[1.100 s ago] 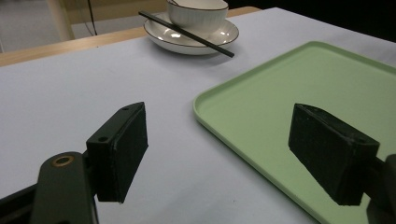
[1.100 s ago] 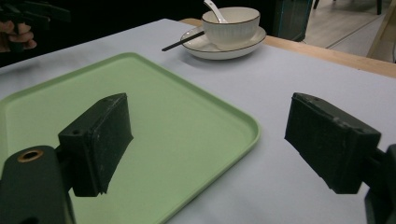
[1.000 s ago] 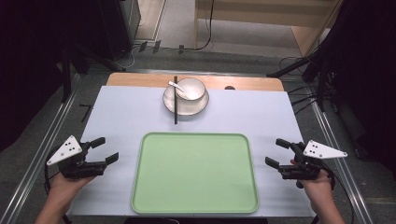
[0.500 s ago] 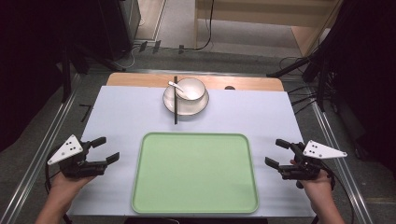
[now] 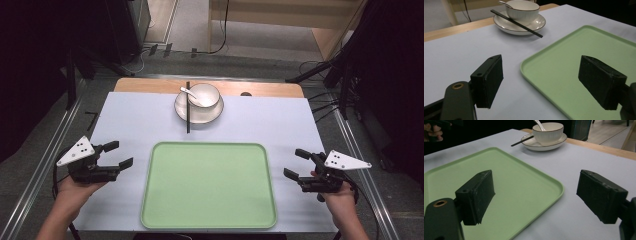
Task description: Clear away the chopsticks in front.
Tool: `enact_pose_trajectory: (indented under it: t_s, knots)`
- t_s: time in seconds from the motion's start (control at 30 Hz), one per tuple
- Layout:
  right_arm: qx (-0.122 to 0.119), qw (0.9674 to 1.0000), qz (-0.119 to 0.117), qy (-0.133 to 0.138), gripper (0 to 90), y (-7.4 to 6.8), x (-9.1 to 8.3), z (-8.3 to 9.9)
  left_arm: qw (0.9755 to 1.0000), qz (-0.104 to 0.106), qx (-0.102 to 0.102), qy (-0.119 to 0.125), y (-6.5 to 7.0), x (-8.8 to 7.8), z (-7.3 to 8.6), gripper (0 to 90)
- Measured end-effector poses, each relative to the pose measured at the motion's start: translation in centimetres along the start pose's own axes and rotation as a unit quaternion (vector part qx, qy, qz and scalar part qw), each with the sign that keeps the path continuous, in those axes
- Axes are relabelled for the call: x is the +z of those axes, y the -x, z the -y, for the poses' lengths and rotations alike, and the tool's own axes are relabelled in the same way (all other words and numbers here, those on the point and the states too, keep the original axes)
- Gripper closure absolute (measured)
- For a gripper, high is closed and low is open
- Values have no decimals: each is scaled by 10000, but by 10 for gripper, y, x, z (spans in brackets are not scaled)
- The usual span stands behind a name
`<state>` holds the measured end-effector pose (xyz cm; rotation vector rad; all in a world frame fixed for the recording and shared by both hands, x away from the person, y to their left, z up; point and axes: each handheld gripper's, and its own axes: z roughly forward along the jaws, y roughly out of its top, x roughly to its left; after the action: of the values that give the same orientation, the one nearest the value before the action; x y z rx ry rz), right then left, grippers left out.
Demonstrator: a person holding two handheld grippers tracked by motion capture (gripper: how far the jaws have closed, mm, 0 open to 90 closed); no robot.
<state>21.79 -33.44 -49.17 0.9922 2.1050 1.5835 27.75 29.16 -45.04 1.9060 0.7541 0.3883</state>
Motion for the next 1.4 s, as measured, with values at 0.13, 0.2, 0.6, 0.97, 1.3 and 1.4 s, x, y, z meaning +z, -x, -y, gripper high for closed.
enact_pose_trajectory:
  t_s: [0.13, 0.2, 0.6, 0.97, 1.3, 1.4]
  knots:
    - [0, 10000, -14, -11, 149, 0, 1, 0, 9999, 48, -11, -136, 2, 9, -12, 212]
    - [4, 10000, -18, -65, 149, 0, 2, 0, 9998, 24, -33, -198, 3, 13, -19, 216]
    - [-58, 9999, -75, -95, 148, -1, 4, 0, 9981, 65, -351, -503, -3, 41, -55, 197]
    - [-95, 9998, -73, -186, 148, -1, 5, 0, 9940, 54, -671, -861, -8, 72, -77, 239]
    - [-55, 9998, -62, -198, 147, 0, 4, 1, 9920, 24, -592, -1117, -17, 104, -90, 270]
    - [-56, 9998, -52, -190, 147, 0, 4, 1, 9918, 34, -544, -1152, -18, 112, -93, 279]
